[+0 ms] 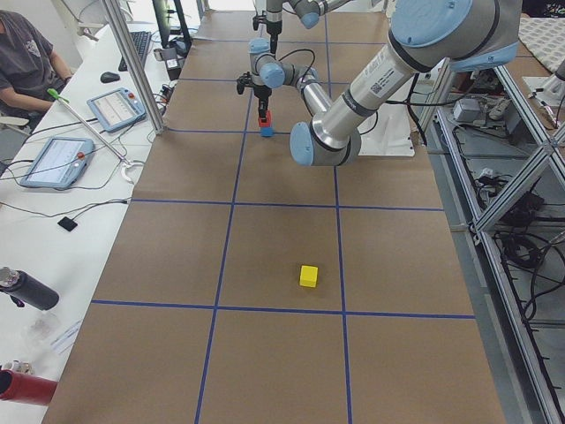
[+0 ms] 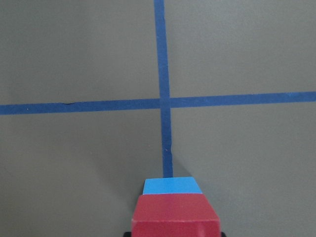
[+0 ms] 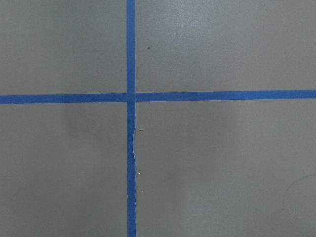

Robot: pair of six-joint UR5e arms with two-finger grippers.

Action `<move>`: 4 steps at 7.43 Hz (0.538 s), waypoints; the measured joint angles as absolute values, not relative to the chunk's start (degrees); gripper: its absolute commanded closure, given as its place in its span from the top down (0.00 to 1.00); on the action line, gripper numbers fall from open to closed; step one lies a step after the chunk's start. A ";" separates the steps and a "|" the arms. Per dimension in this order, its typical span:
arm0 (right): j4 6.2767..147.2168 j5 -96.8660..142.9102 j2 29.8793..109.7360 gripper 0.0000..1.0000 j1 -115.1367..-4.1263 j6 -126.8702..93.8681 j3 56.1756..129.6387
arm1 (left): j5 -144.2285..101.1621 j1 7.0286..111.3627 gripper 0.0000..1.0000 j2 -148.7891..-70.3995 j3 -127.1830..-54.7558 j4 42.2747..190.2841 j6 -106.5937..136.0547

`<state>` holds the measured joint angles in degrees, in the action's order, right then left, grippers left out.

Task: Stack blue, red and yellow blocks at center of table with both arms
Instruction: 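Lower the red cube onto the blue cube with the left gripper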

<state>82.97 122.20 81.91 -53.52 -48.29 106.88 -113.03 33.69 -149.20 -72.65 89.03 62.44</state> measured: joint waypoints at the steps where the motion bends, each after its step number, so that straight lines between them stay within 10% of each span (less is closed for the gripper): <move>1: 82.97 122.16 81.91 0.99 -53.53 -48.28 106.85 | -113.03 33.67 0.00 -149.23 -72.67 89.03 62.42; 4: 82.97 122.08 81.91 0.99 -53.53 -48.25 106.79 | -112.38 33.66 0.00 -149.18 -72.69 89.03 62.40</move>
